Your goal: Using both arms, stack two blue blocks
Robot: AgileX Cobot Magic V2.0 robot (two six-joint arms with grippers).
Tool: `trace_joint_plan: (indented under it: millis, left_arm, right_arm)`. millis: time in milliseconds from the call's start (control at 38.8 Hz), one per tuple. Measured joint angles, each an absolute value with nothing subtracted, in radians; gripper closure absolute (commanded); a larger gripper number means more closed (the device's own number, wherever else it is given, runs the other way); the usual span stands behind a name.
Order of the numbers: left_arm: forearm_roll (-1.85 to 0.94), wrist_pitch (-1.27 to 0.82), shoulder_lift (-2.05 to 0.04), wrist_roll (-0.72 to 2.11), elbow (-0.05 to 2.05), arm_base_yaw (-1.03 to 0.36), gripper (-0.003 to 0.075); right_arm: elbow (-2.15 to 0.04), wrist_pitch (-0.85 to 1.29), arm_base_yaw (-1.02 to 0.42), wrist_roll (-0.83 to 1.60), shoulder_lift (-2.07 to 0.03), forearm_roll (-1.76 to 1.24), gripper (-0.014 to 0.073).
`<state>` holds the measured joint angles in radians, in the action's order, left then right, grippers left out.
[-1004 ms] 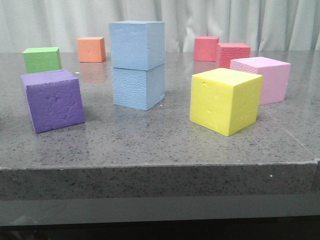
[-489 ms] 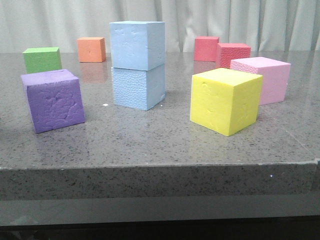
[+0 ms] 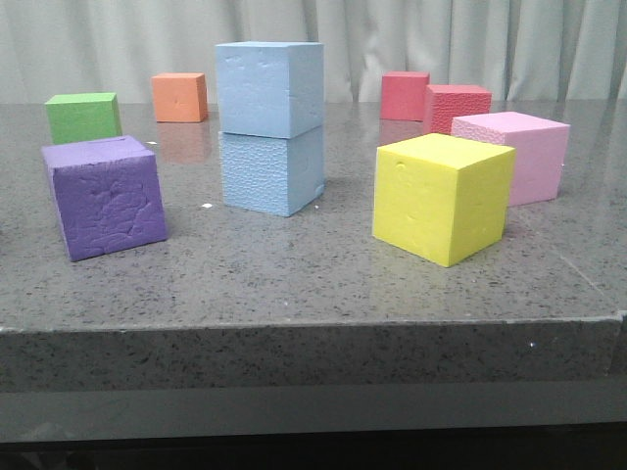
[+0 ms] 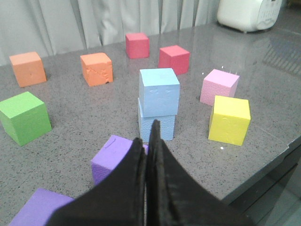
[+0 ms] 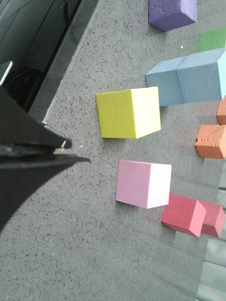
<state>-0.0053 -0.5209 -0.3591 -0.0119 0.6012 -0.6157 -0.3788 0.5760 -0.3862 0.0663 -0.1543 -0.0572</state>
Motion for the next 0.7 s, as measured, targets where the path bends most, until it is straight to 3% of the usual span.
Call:
trace_joint_plan:
  millis: [695]
  left_arm:
    - [-0.007,-0.513,-0.274,-0.012,0.571,-0.616,0.0741]
  right_arm:
    - [-0.379,0.576,-0.386,0.066,-0.154,-0.057,0.066]
